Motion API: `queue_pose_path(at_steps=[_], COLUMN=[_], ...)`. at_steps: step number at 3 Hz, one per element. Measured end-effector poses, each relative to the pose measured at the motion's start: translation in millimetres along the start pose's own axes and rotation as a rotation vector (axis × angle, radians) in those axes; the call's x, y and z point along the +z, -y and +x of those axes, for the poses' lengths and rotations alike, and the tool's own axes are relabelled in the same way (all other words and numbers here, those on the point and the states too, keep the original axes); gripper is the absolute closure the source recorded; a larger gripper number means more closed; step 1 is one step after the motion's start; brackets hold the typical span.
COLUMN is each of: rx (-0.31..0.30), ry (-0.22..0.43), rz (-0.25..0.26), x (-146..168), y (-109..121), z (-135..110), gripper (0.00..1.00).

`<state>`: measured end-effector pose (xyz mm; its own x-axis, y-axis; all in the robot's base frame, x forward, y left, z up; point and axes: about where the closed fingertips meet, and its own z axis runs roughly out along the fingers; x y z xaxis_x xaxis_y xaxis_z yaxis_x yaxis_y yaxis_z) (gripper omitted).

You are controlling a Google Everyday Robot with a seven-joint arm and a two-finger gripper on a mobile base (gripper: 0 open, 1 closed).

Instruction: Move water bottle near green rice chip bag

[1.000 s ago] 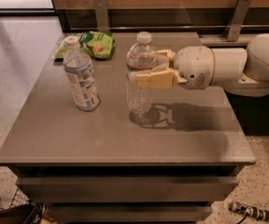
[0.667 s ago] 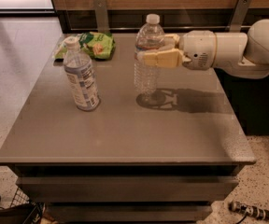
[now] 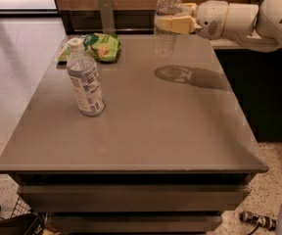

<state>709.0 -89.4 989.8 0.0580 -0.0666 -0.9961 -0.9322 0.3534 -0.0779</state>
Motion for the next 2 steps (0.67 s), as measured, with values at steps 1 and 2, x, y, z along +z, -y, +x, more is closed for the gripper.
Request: queue_pose_path(at_steps=[1,2], rx=[-0.003,0.021], ry=[-0.018,-0.021], rz=[0.068,0.094], x=[19.0,57.0], y=[43.3,76.2], z=[12.9,34.7], gripper=[1.0,1.0])
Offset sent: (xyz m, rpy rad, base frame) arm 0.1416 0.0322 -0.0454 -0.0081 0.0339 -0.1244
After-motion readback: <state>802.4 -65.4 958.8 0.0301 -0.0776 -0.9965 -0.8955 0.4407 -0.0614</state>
